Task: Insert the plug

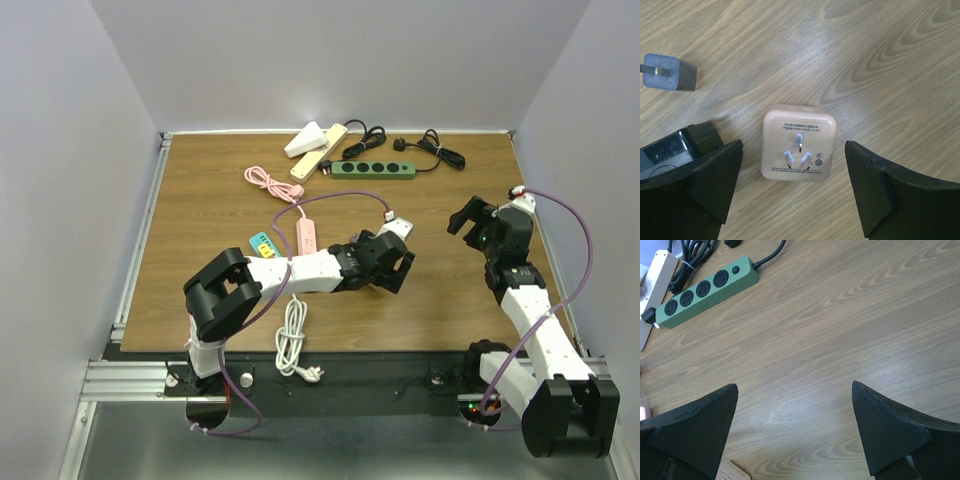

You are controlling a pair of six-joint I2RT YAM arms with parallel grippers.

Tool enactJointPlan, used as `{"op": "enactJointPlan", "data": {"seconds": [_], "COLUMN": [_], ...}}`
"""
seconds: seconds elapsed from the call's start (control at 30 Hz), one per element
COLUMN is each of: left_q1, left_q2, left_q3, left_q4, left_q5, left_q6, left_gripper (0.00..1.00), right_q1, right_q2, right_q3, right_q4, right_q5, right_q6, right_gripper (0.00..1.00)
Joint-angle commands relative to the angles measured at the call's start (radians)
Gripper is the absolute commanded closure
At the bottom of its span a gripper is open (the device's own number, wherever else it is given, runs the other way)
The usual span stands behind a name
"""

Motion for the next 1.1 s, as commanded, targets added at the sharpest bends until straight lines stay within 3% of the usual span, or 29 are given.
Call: {"op": "enactJointPlan", "data": {"seconds": [0.0,0.17,0.6,0.67,0.77,0.87,1.07], "left_q1": [-0.007,-0.005,0.009,0.01,0.021,0.076,0.309], "left_q2": [0.001,0.003,0.044,0.053,0.037,-0.022,-0.397], "left_q3": [0.009,-0.022,-0.037,-0.04,-0.061,-0.094,-0.316], "left_q4": [0.015,0.038,0.066,0.072,0.086,0.116,0.382], "left_q5": [0.024,0.076,0.091,0.097,0.104,0.145,0.425], "left_q6": [0.018,0.025,0.034,0.035,0.032,0.017,-0.057], "left_gripper": [0.1,0.29,0.28,0.54,1.0,1.0,1.0], "right_q1": [0.006,0.006,0.006,0.006,0.006,0.006,0.006], "right_q2": [-0.024,-0.03,-0.03,-0.025,-0.016,-0.004,0.047], "right_q3": [0.048,0.054,0.062,0.067,0.085,0.114,0.246], "right_q4": [0.003,0.0,-0.019,-0.017,-0.02,-0.025,-0.019], "right_q5": [-0.021,-0.05,-0.088,-0.114,-0.134,-0.188,-0.556], "right_q6": [0.004,-0.005,-0.022,-0.022,-0.029,-0.036,-0.065], "right_gripper": [0.0,0.0,0.0,0.0,0.0,0.0,0.0]}}
